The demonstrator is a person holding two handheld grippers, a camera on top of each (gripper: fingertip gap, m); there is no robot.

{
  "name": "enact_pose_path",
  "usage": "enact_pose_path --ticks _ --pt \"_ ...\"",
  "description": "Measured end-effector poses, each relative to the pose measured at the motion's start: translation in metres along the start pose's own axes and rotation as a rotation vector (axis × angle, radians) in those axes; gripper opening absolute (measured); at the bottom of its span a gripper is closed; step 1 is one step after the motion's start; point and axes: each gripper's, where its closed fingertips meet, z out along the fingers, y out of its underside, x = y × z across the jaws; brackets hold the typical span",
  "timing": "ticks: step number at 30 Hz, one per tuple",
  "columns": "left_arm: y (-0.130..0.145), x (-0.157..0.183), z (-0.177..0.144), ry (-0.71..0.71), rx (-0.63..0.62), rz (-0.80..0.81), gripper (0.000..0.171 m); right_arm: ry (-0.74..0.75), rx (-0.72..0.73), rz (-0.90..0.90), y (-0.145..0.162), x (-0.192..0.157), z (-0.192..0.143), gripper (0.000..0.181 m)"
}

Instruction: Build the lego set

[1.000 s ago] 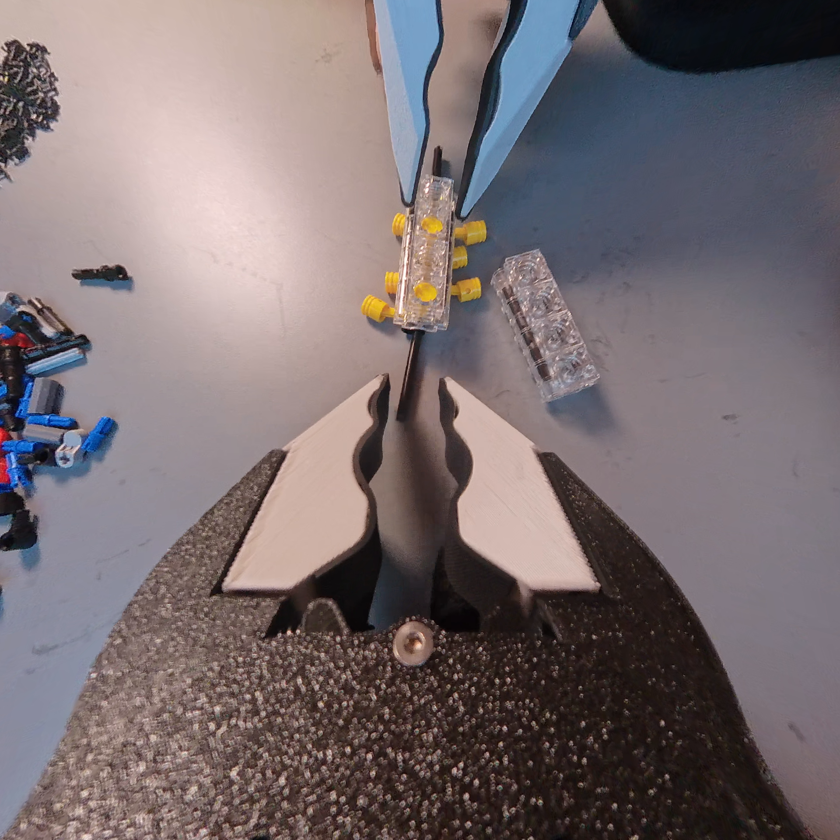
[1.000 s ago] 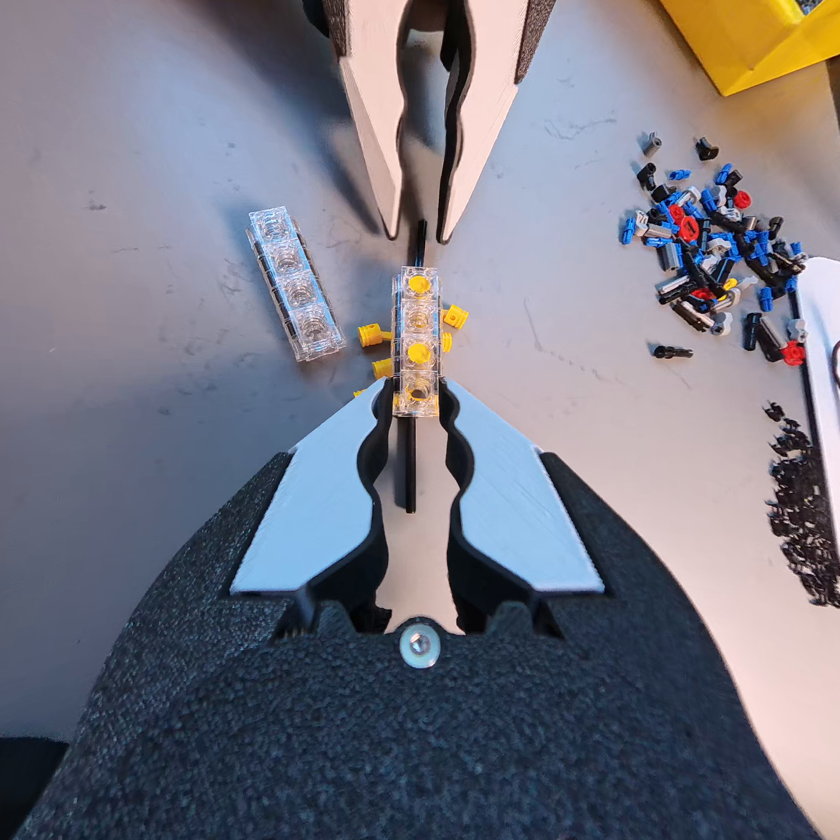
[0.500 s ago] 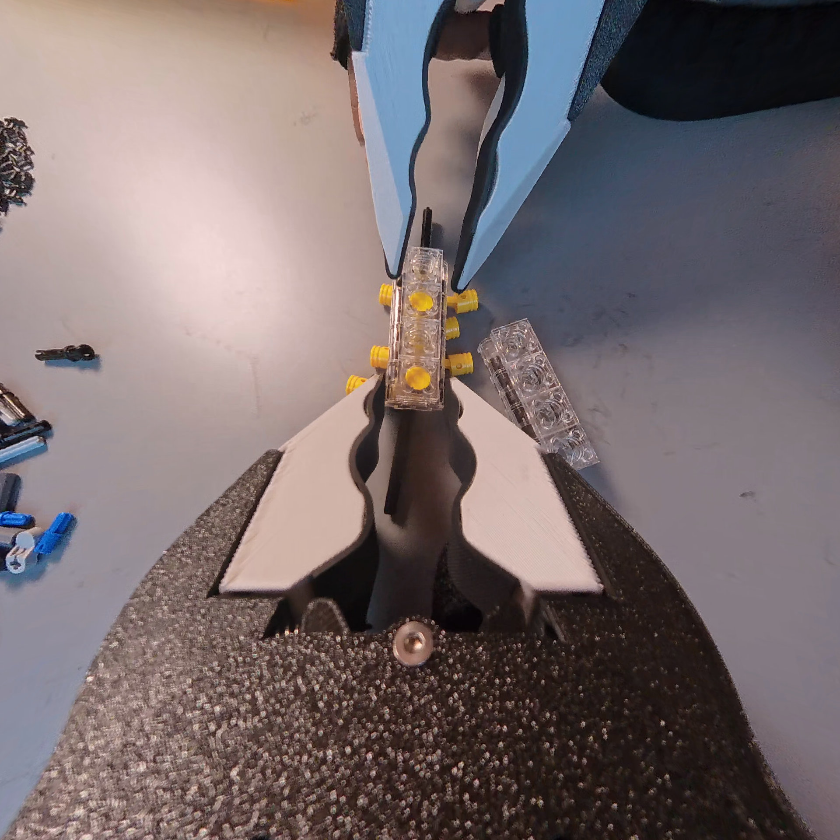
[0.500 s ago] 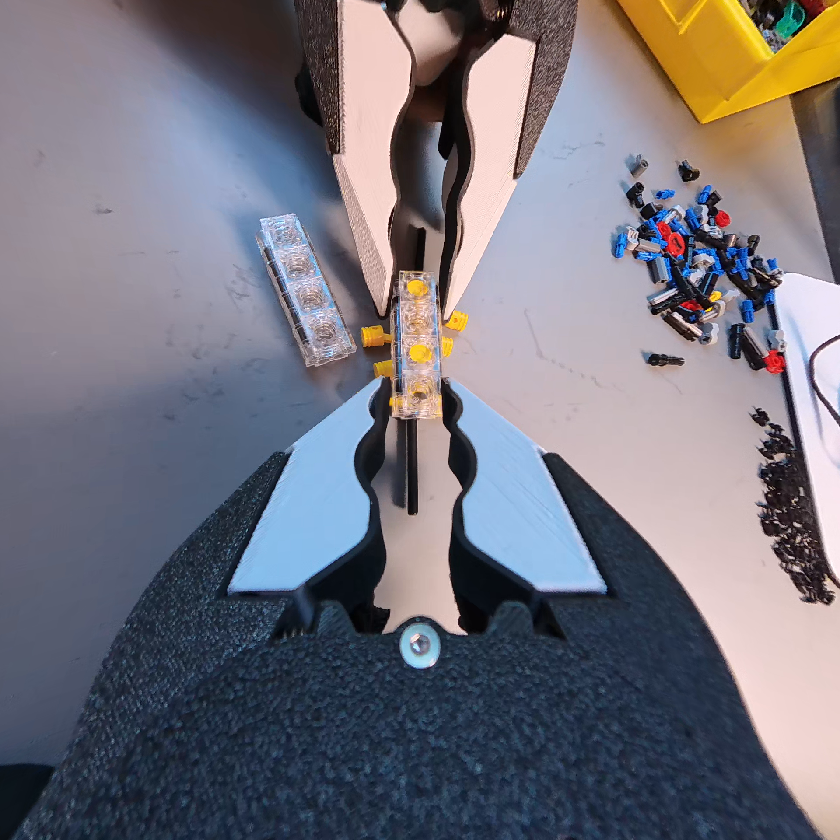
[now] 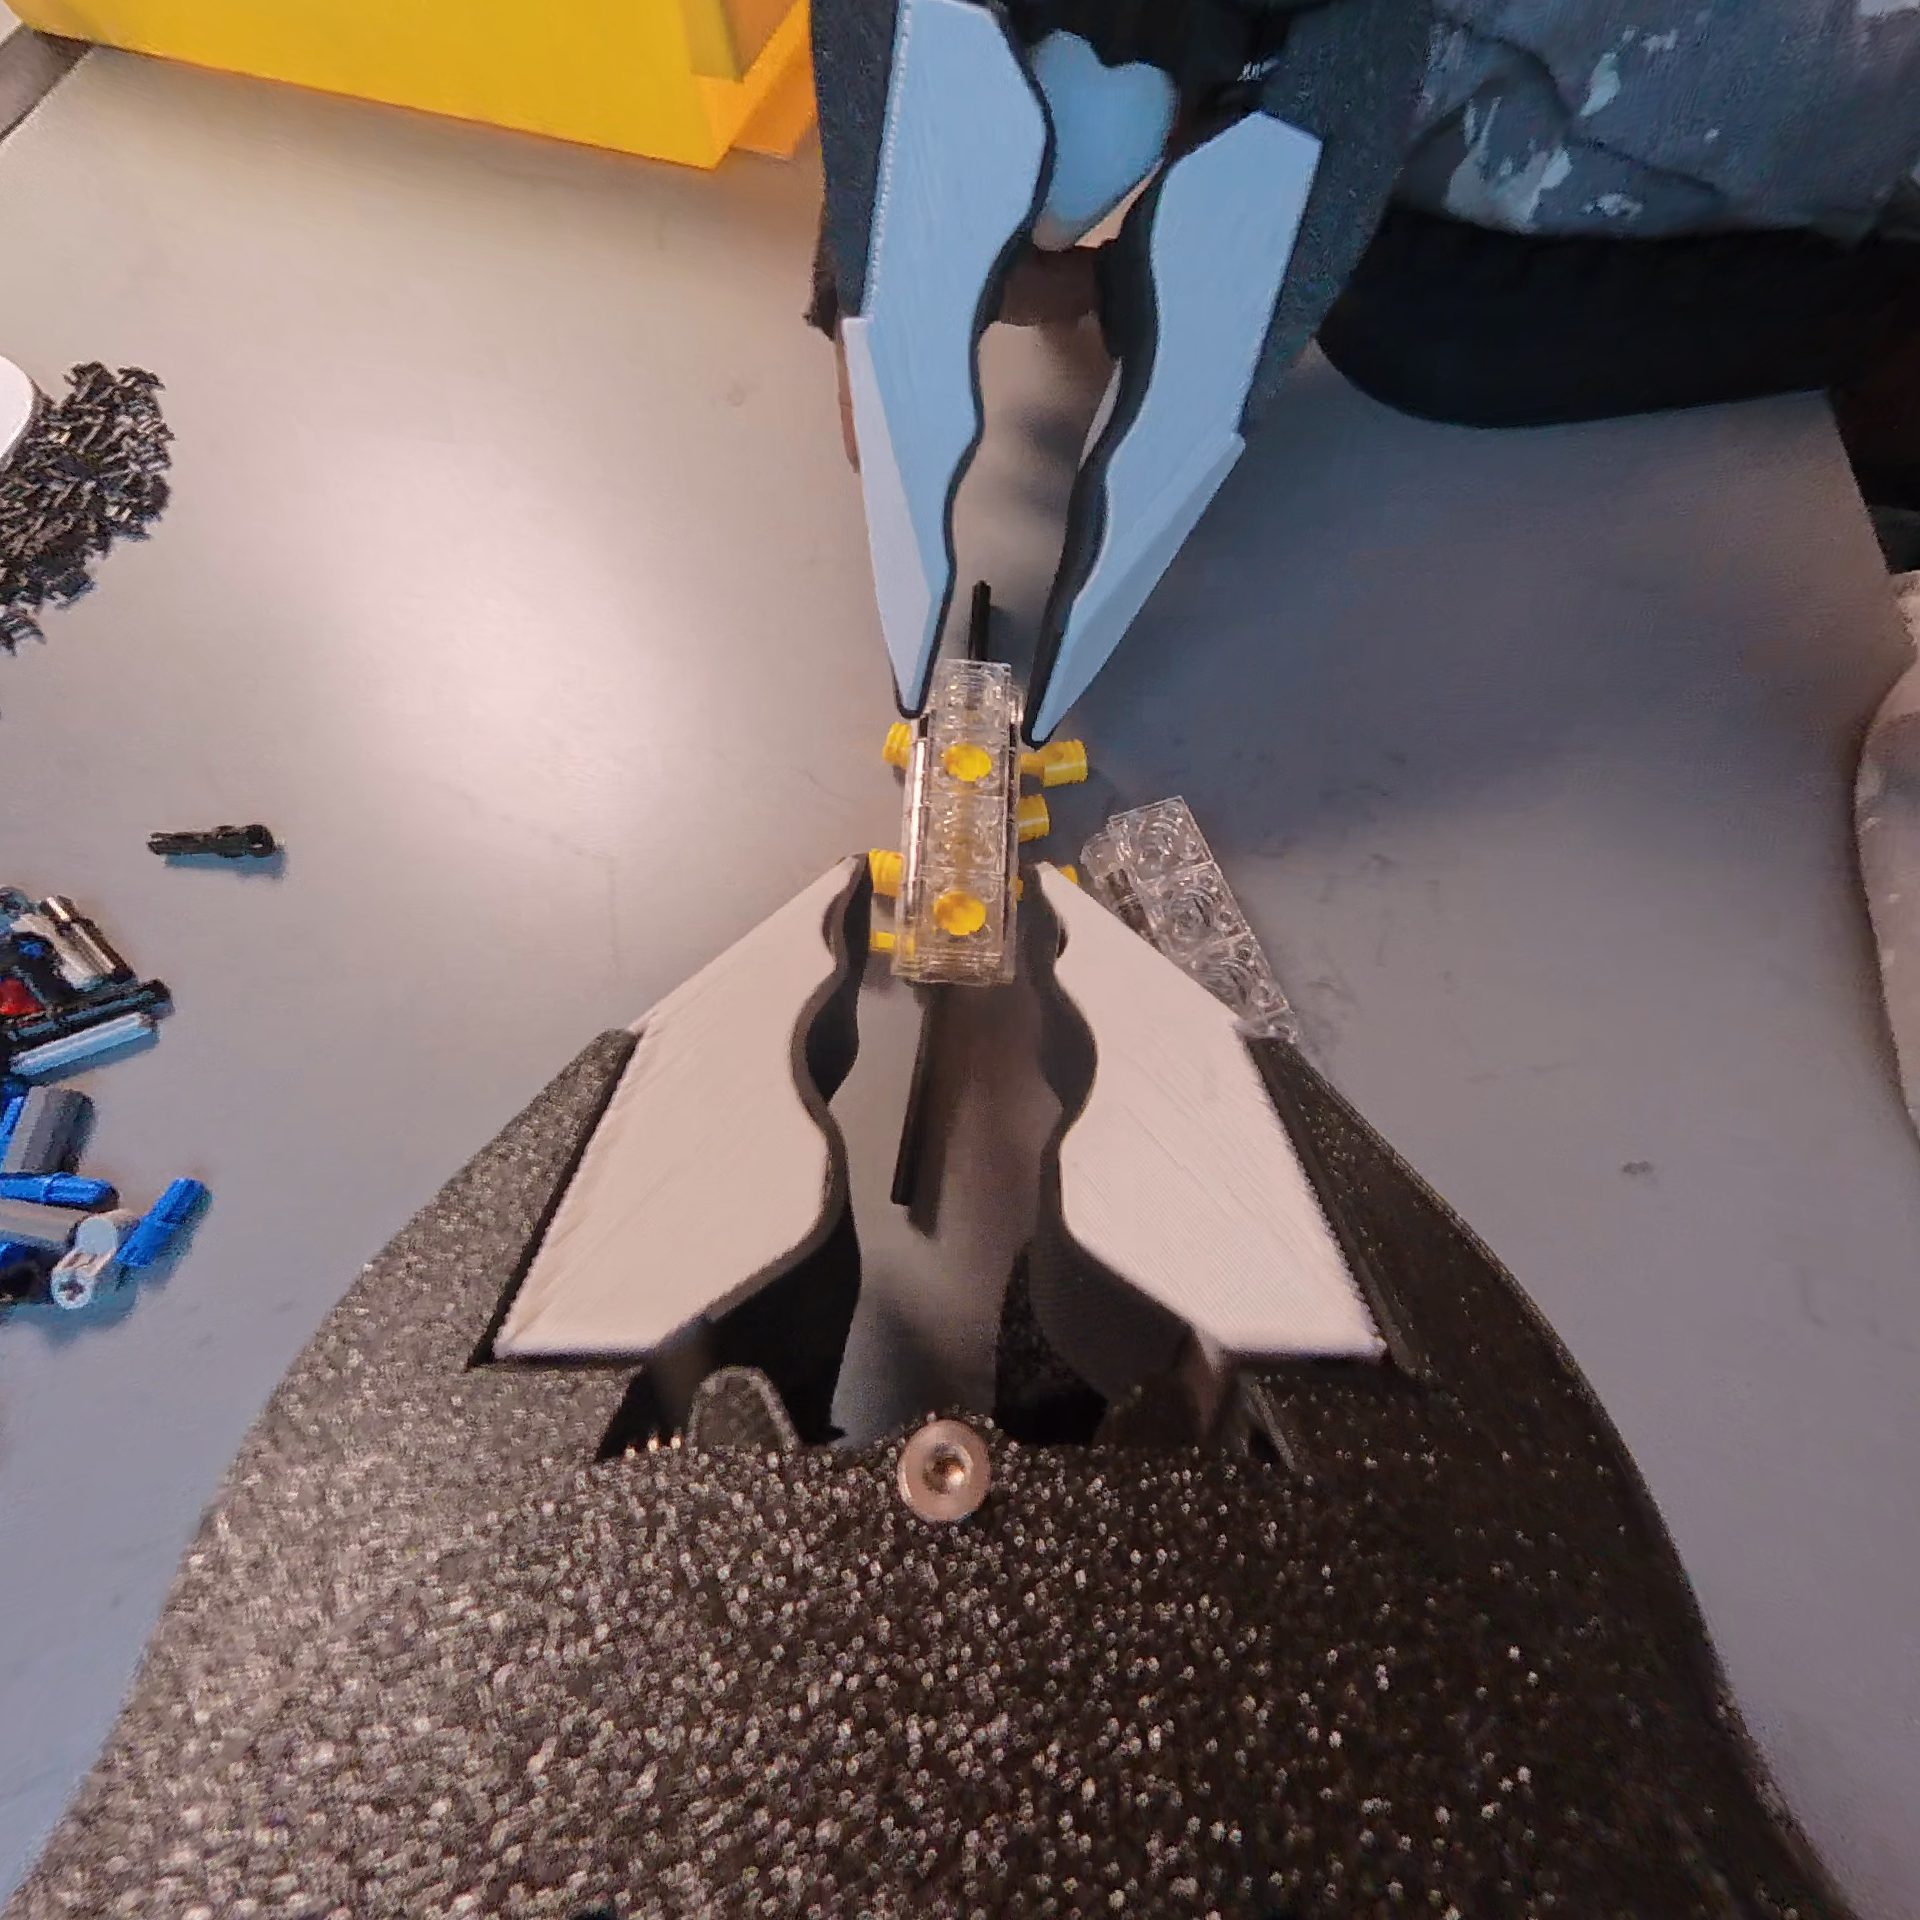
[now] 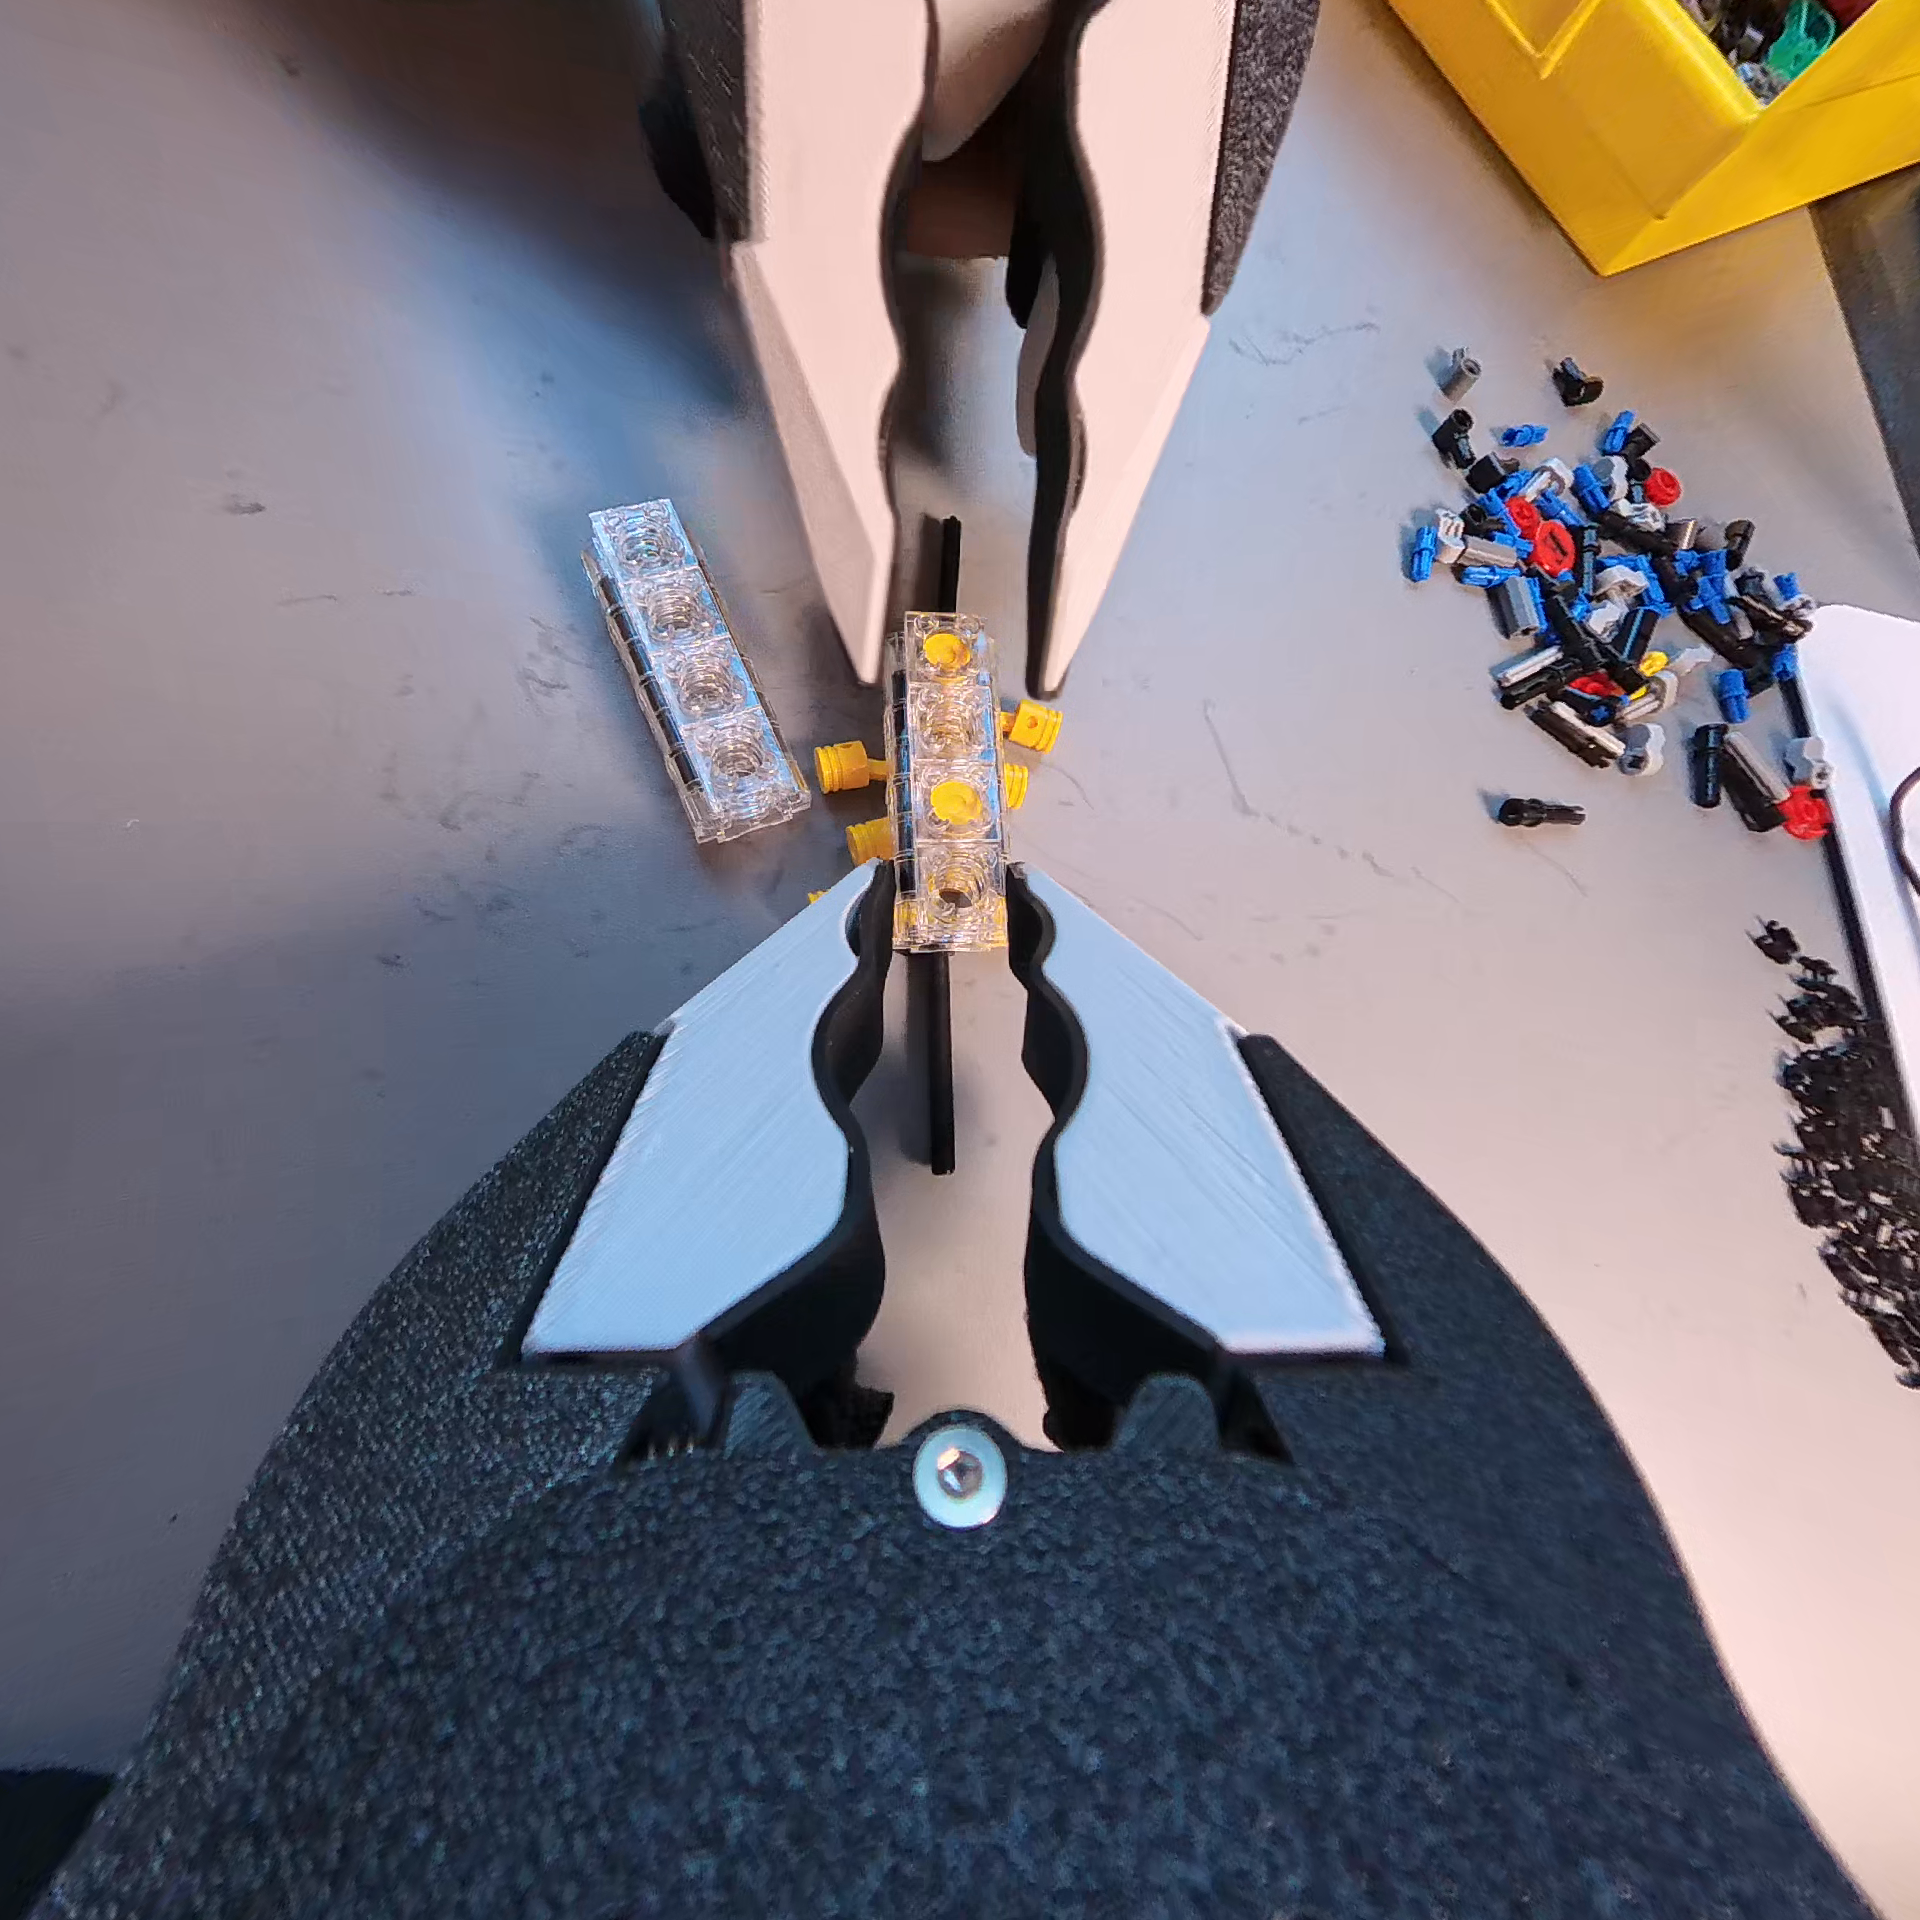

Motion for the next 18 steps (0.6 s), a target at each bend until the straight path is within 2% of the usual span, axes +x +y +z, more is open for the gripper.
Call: enact_pose_path --ticks 2,8,14,18 --pt "0.003 -0.002 0.003 -0.001 -0.013 -0.009 0.022 0.001 0.001 -0.002 -0.001 0.000 0.001 0.021" --pt "0.003 0.000 0.004 0.055 -0.001 -0.090 0.021 0.010 -0.005 -0.019 0.003 0.000 -0.001 0.023" --pt "0.003 -0.003 0.002 0.109 0.003 -0.188 0.020 0.006 -0.007 -0.052 0.004 -0.003 -0.011 0.045" --pt "0.002 -0.005 0.002 0.203 -0.021 -0.324 0.020 0.020 -0.047 -0.102 0.010 -0.004 -0.005 0.054"
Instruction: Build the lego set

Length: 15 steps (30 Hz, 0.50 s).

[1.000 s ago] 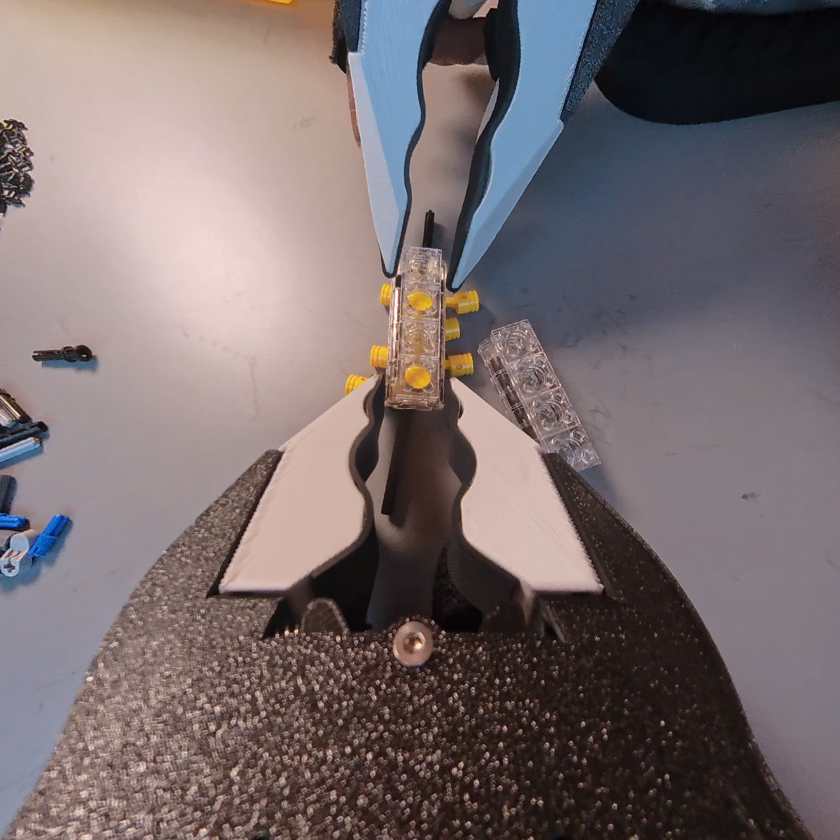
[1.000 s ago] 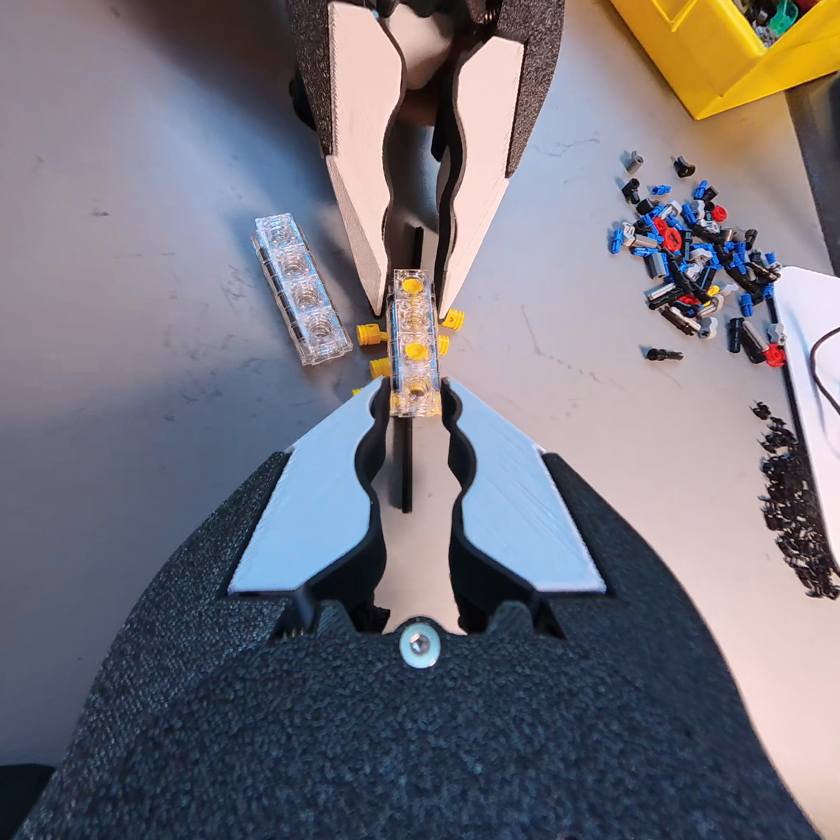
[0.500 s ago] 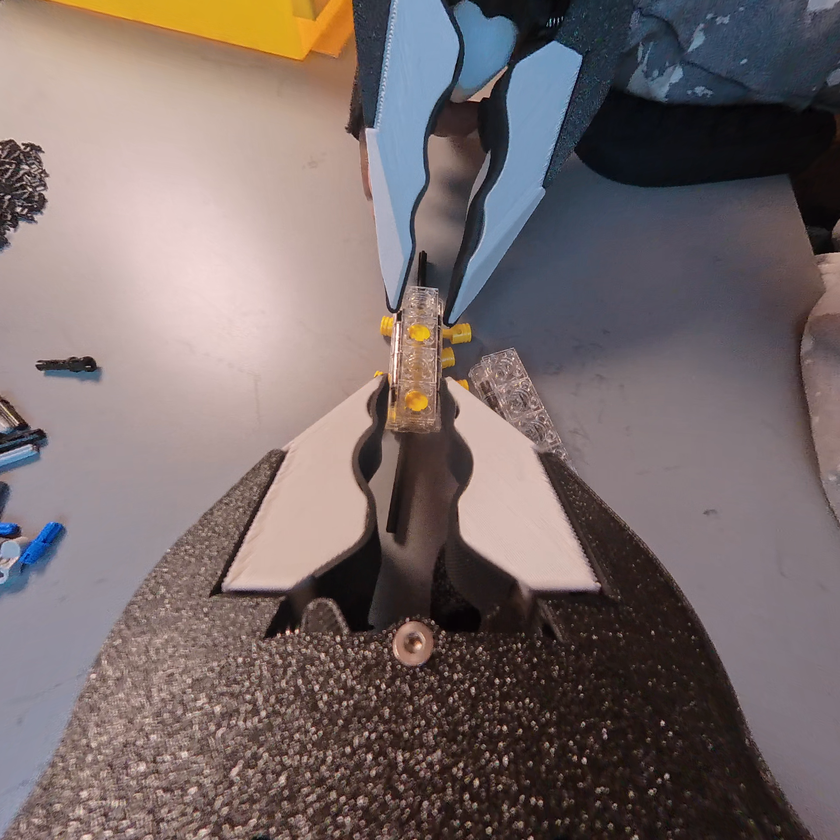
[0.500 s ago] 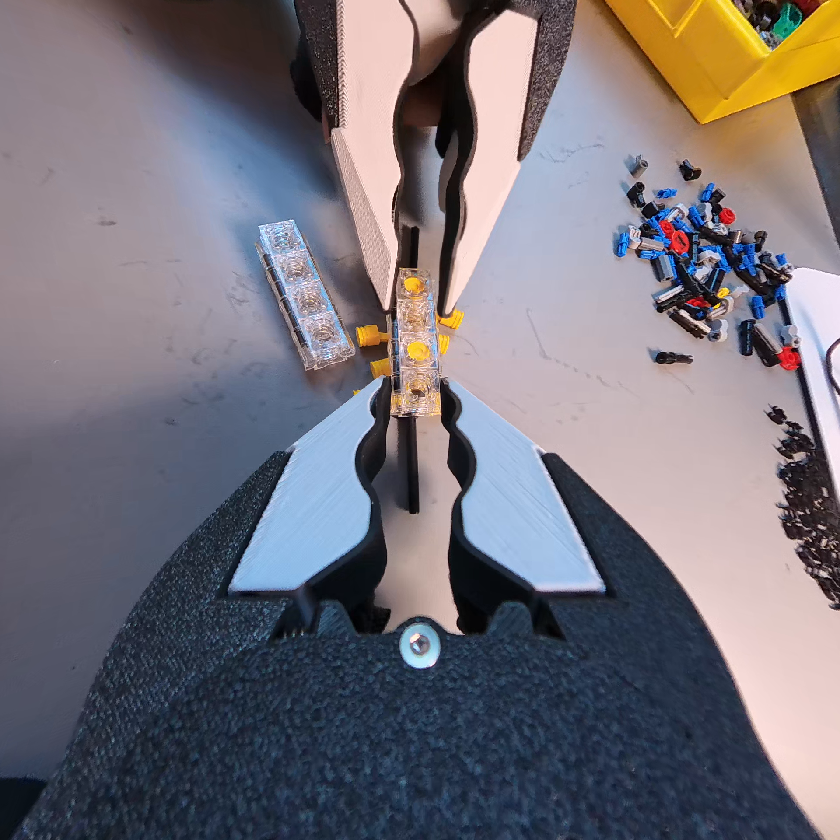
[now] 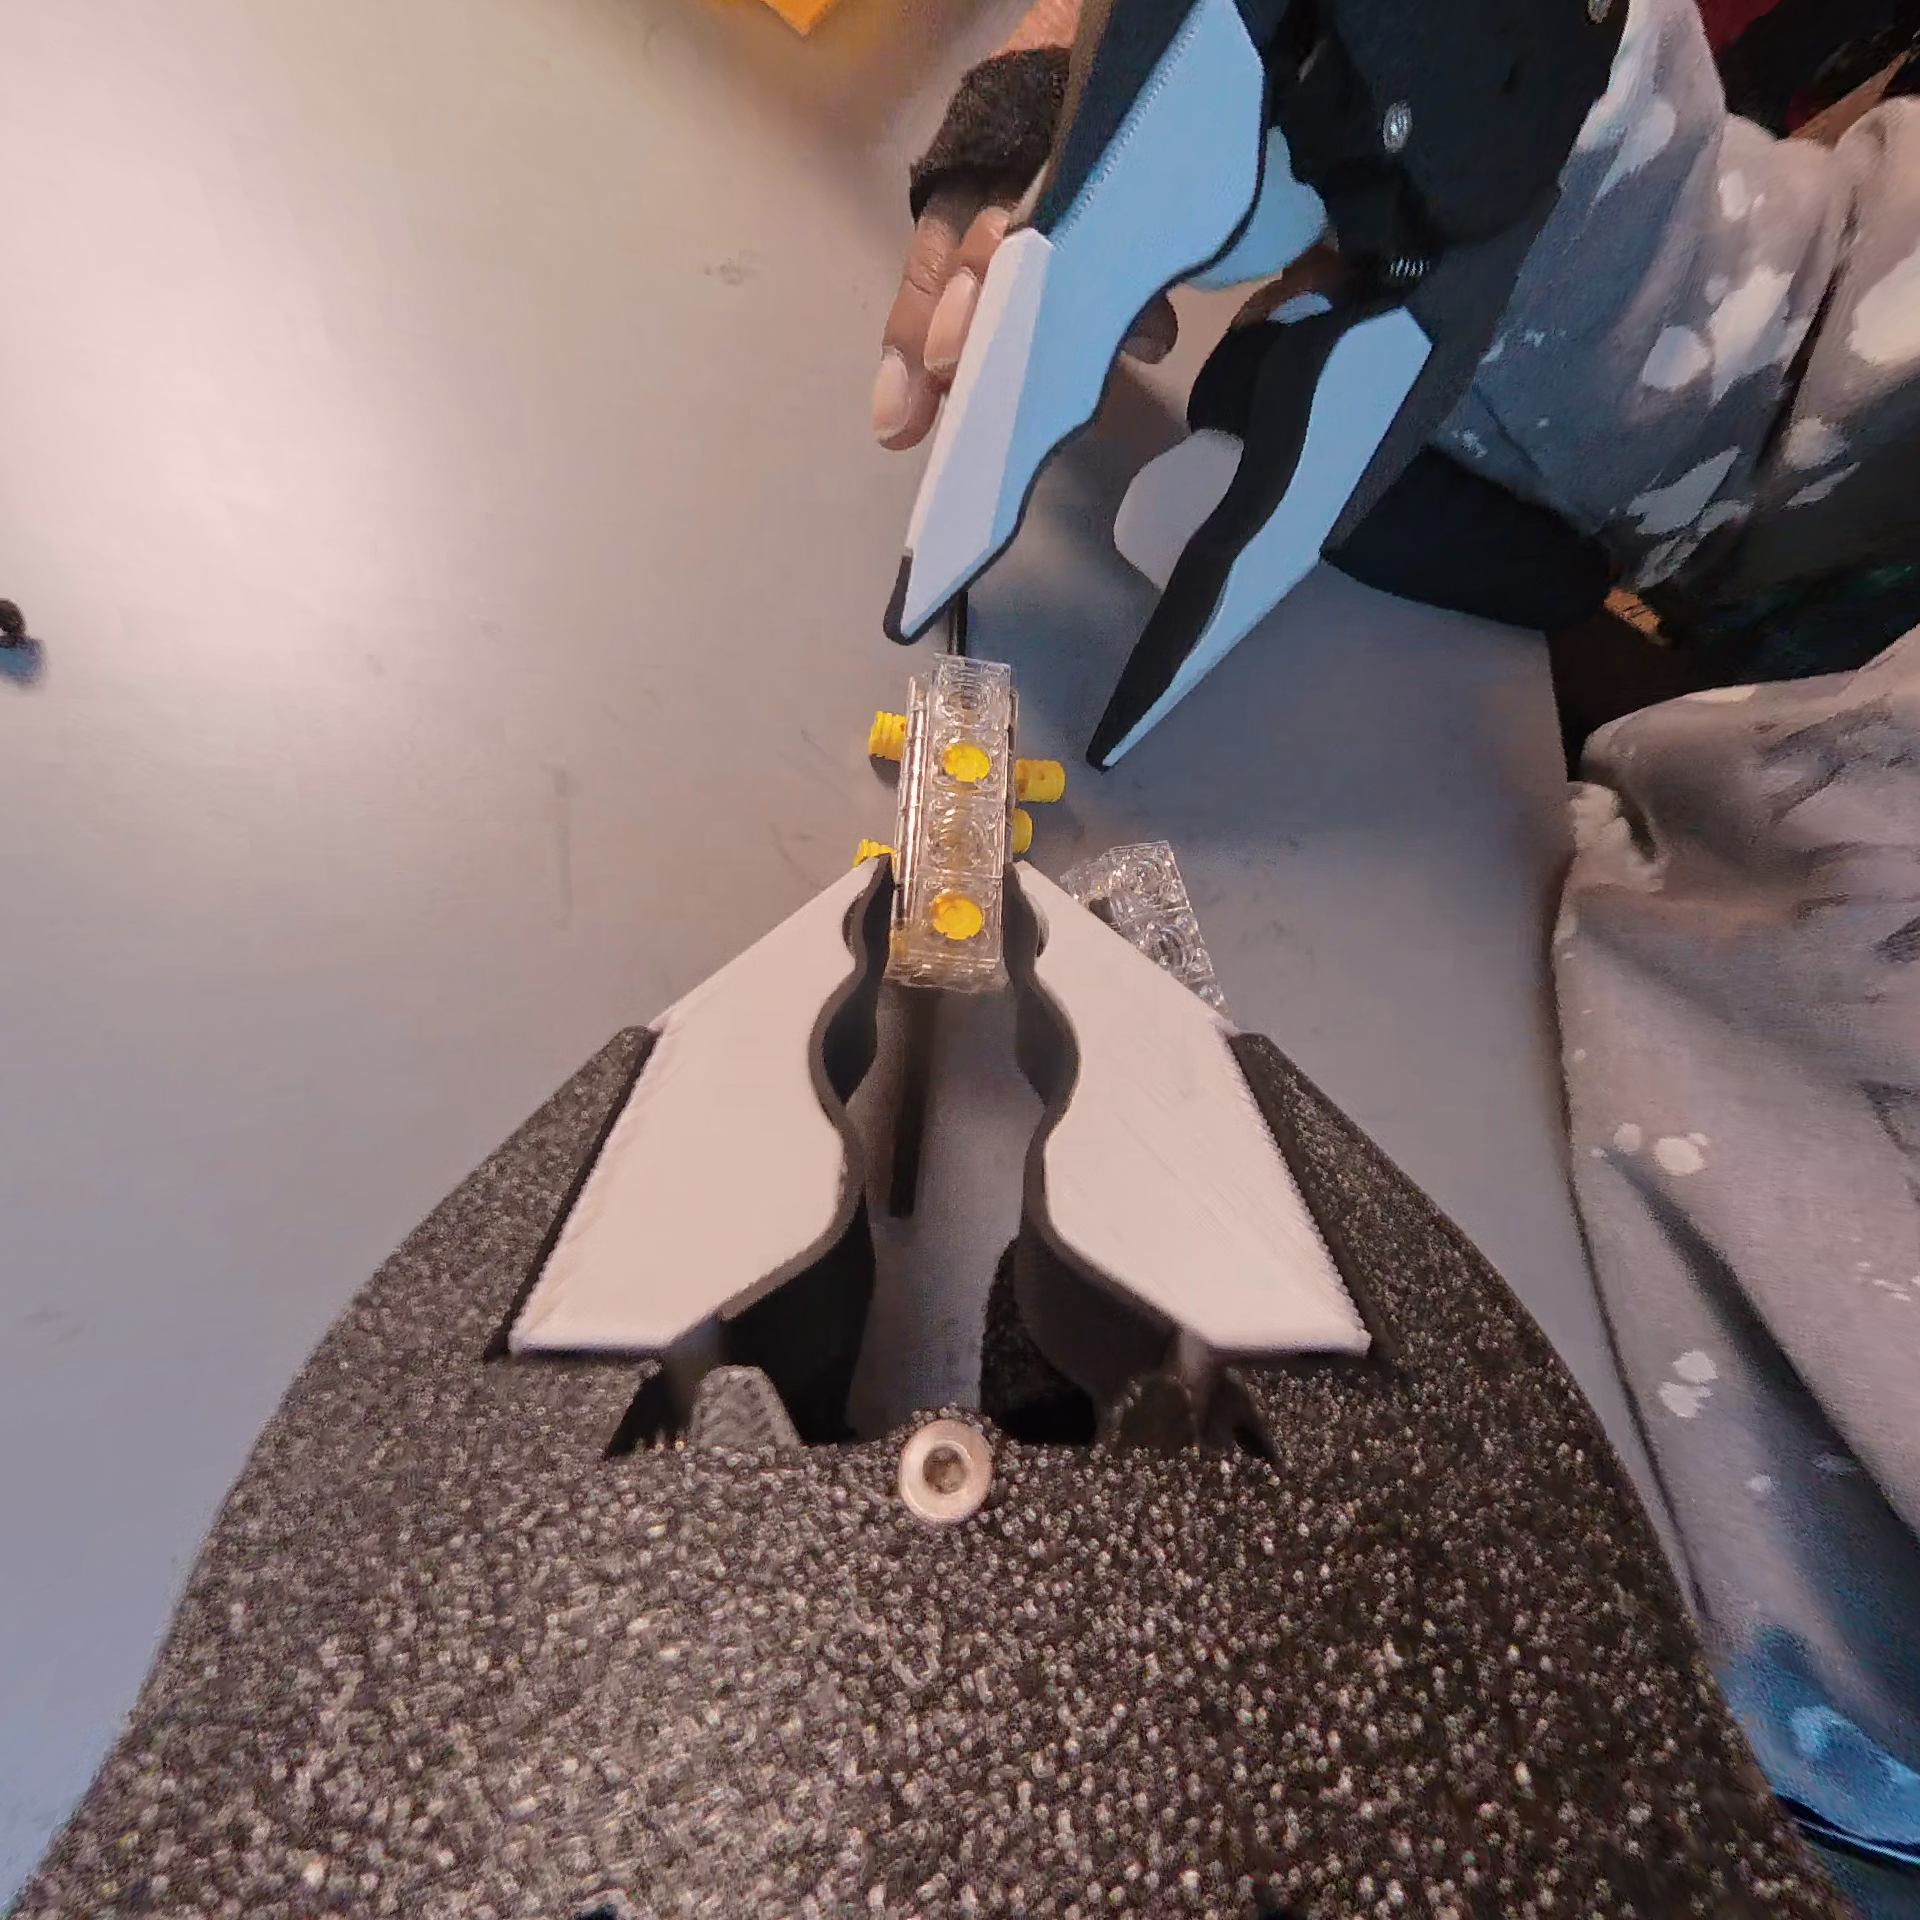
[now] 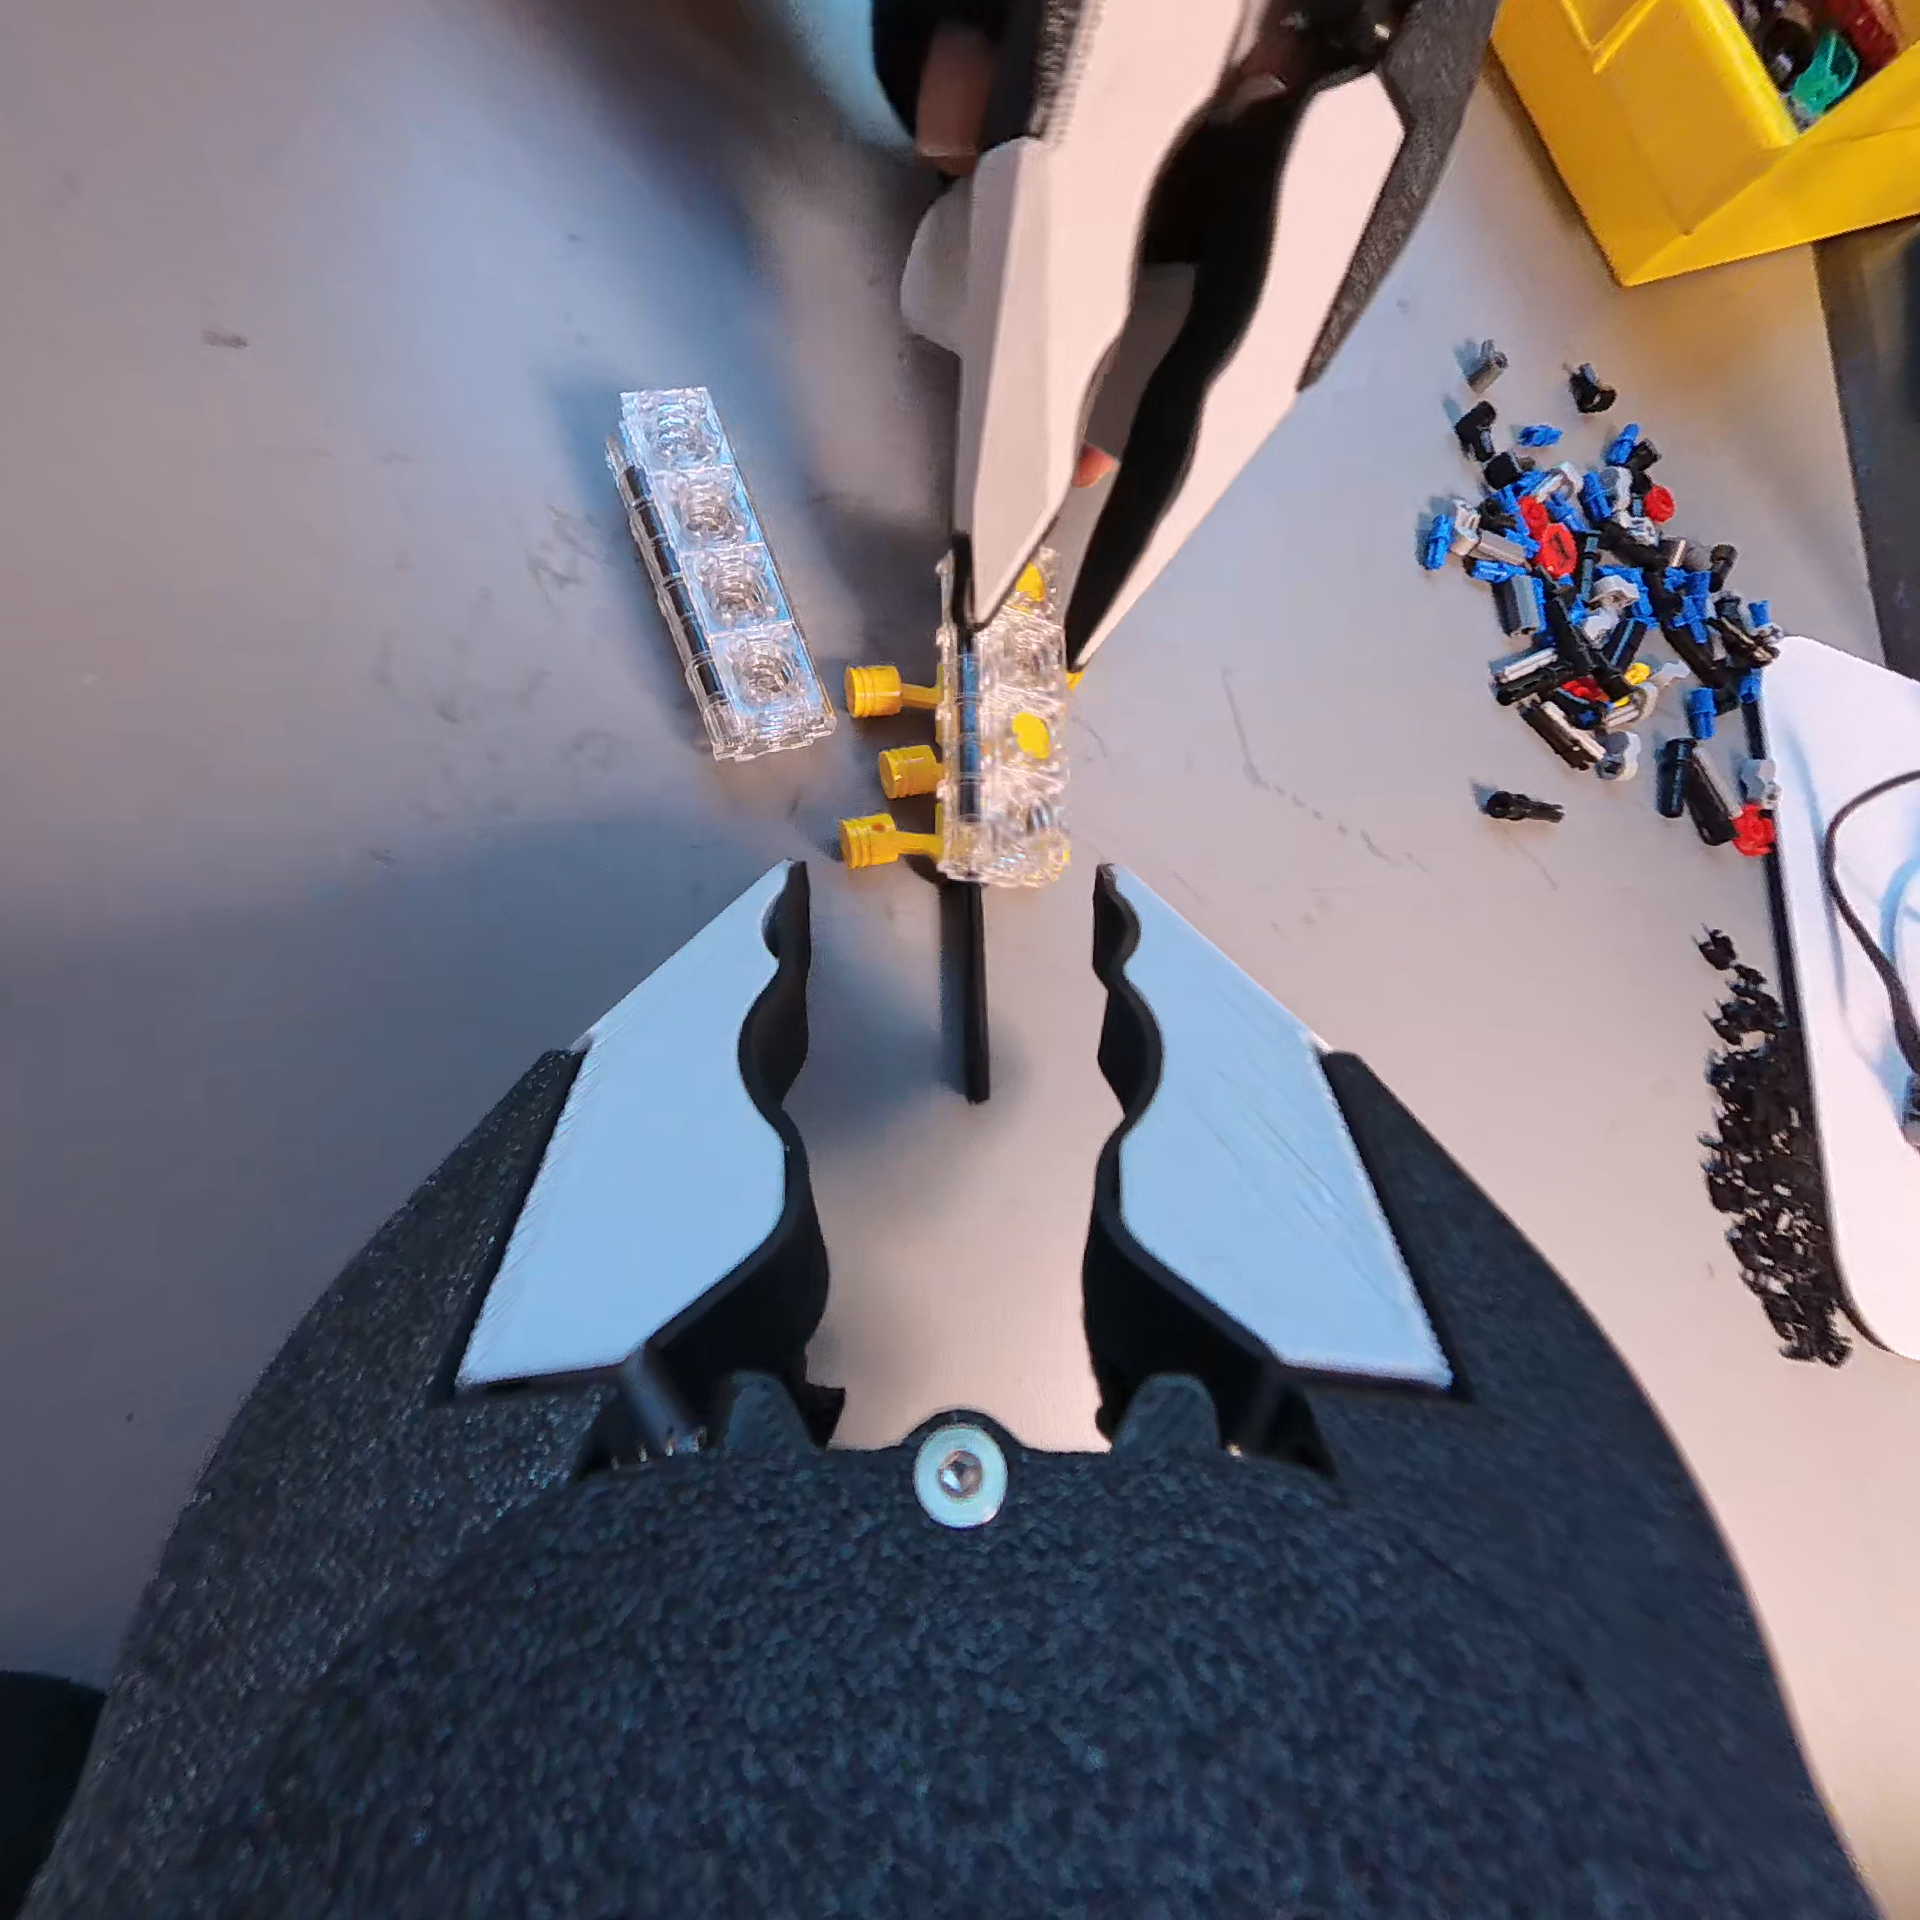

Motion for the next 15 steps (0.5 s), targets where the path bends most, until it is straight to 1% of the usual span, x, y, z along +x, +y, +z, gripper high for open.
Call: enact_pose_path --ticks 3,5,6,8,11,12,13,15 --pt "-0.0016 -0.0022 -0.0003 0.083 -0.020 -0.120 0.020 0.008 0.008 -0.002 -0.0017 0.0004 0.0059 0.054" --pt "-0.0023 -0.0028 -0.0009 0.137 -0.030 -0.187 0.020 0.020 0.009 -0.001 -0.0009 0.0024 0.0086 0.050" --pt "-0.0026 -0.0029 -0.0012 0.157 -0.035 -0.205 0.020 0.028 0.012 0.001 -0.0006 0.0039 0.0093 0.046" --pt "-0.0032 -0.0039 -0.0013 0.178 -0.041 -0.222 0.021 0.026 0.021 0.016 -0.0004 0.0048 0.0098 0.045" --pt "-0.0047 -0.0060 -0.0021 0.163 -0.033 -0.208 0.021 -0.001 0.056 0.065 -0.0036 0.0042 0.0080 0.040" --pt "-0.0059 -0.0057 -0.0033 0.153 -0.026 -0.189 0.022 -0.011 0.080 0.082 -0.0068 0.0042 0.0063 0.032" --pt "-0.0077 -0.0048 -0.0050 0.143 -0.016 -0.160 0.026 -0.014 0.098 0.093 -0.0090 0.0052 0.0046 0.028" --pt "-0.0101 -0.0008 -0.0078 0.120 -0.006 -0.081 0.028 -0.021 0.092 0.109 -0.0072 0.0067 0.0037 0.028"
